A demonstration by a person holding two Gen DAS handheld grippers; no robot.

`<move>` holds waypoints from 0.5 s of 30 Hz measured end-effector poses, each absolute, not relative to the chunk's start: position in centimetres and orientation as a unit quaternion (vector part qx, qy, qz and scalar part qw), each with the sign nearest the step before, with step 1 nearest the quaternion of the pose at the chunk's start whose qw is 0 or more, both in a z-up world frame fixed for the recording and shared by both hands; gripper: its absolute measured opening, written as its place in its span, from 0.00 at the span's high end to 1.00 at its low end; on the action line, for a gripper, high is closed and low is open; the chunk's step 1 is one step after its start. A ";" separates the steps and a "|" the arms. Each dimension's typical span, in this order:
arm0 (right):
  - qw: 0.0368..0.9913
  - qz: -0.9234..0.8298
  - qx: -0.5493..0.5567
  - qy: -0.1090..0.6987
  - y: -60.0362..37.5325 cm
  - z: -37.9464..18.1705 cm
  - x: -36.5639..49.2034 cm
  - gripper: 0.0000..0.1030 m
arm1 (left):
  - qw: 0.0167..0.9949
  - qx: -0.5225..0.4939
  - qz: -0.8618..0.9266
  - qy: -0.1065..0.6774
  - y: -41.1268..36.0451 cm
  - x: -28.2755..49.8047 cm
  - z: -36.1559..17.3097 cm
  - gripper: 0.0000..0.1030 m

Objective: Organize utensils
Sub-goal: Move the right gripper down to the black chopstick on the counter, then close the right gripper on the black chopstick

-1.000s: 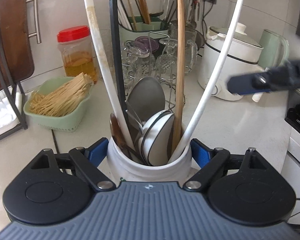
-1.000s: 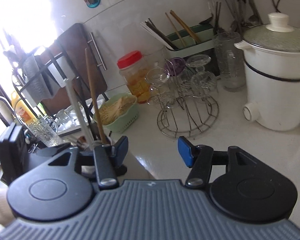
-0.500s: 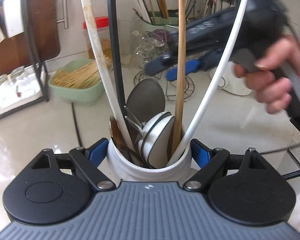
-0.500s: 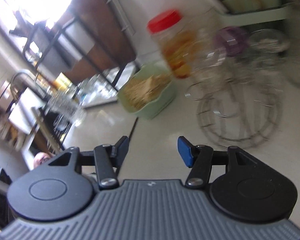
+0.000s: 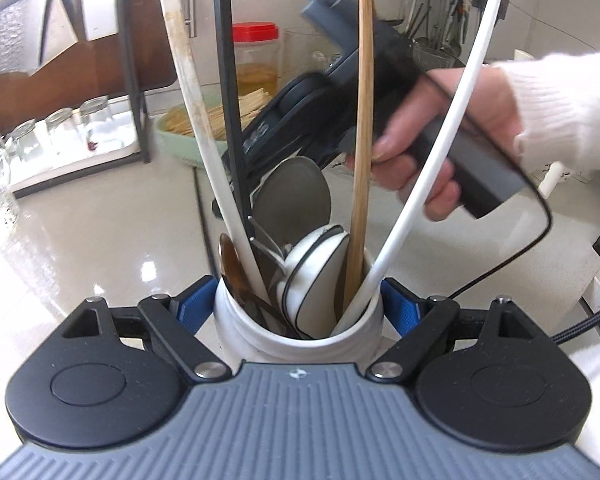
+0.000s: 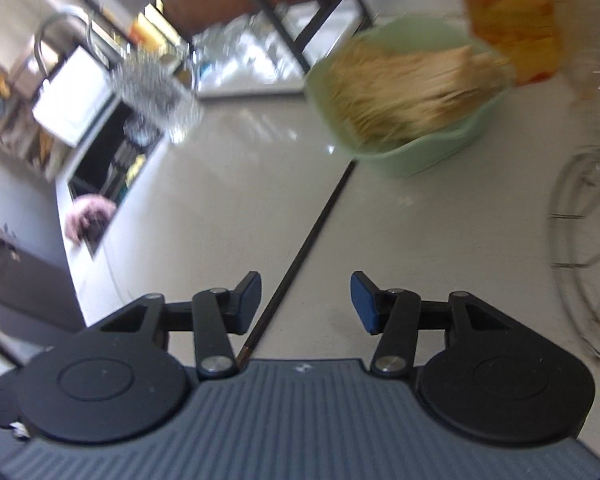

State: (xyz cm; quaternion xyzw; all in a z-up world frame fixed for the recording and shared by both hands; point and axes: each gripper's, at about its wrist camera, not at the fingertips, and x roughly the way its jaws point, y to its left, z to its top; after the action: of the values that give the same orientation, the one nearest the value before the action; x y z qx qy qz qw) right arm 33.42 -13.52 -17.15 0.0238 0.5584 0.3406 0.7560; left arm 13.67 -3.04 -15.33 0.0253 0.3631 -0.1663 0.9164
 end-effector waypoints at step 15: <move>0.758 0.328 -0.104 0.554 -6.9 -18.5 31.9 0.85 | 0.923 0.009 -0.128 0.363 2.3 10.7 -15.0 0.13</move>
State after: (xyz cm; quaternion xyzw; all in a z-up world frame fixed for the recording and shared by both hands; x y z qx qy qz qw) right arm 31.92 -6.89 -18.46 -0.1044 0.5539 0.3278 0.7582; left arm 10.70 2.32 -14.97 0.0092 0.3627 -0.1279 0.9230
